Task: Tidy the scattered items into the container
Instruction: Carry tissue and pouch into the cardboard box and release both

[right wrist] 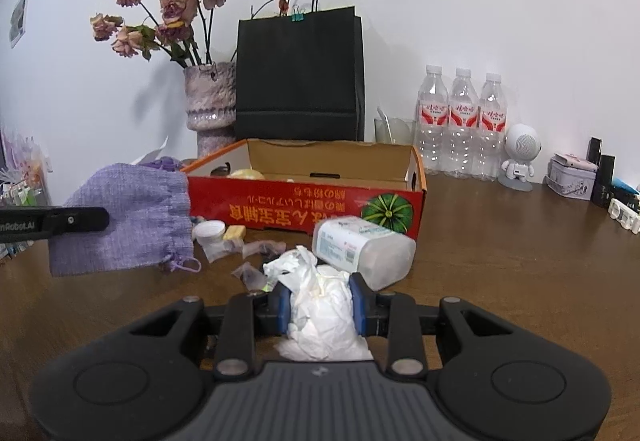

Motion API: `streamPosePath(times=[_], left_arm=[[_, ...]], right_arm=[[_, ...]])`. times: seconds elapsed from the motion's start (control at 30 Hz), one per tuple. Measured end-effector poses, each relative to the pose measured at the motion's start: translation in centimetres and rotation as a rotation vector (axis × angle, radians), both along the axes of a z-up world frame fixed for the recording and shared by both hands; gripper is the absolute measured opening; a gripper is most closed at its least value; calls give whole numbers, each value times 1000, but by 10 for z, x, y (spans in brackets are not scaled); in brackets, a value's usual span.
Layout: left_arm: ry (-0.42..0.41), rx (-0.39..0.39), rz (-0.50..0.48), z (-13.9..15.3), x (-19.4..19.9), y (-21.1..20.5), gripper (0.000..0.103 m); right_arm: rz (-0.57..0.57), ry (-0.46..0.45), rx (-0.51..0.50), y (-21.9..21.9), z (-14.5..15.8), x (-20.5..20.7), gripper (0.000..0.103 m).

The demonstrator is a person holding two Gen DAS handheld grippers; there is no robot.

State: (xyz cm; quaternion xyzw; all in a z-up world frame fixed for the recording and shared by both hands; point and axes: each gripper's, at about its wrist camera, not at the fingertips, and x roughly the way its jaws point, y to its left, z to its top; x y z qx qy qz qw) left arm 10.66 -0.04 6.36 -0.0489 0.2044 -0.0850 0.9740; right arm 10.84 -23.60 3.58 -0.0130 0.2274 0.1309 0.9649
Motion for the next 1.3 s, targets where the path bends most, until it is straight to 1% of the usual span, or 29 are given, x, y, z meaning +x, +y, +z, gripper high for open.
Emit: streamPosePath(times=[0.2,0.3,0.43,0.57,0.7,0.83,0.93,1.03,1.2,1.23,1.27,1.3], left_arm=[[-24,-58,6,19,23,-2,8],[-62,-117,14,33,41,-3,8],[-102,-175,28,49,75,-7,8],[-86,-222,65,50,117,-11,8],[-34,-250,111,37,159,-14,8],[20,-235,159,21,195,-15,8],[60,-216,158,8,212,-19,8],[93,-214,159,-1,221,-20,8],[93,-203,164,-2,222,-19,9],[95,-199,163,-2,222,-19,10],[99,-186,165,-2,222,-20,16],[108,-158,186,-3,222,-22,27]], right_arm=[[-19,-37,37,5,19,21,28],[-26,-60,53,12,34,43,28],[-41,-93,65,20,54,79,28],[-78,-107,89,22,65,120,28],[-100,-71,124,20,63,163,28],[-109,-35,117,21,52,197,28],[-112,0,118,19,42,214,28],[-124,35,113,16,31,223,28],[-126,51,80,20,22,228,28],[-122,52,76,21,22,227,29],[-118,56,75,22,21,227,32],[-114,63,74,22,21,228,42]])
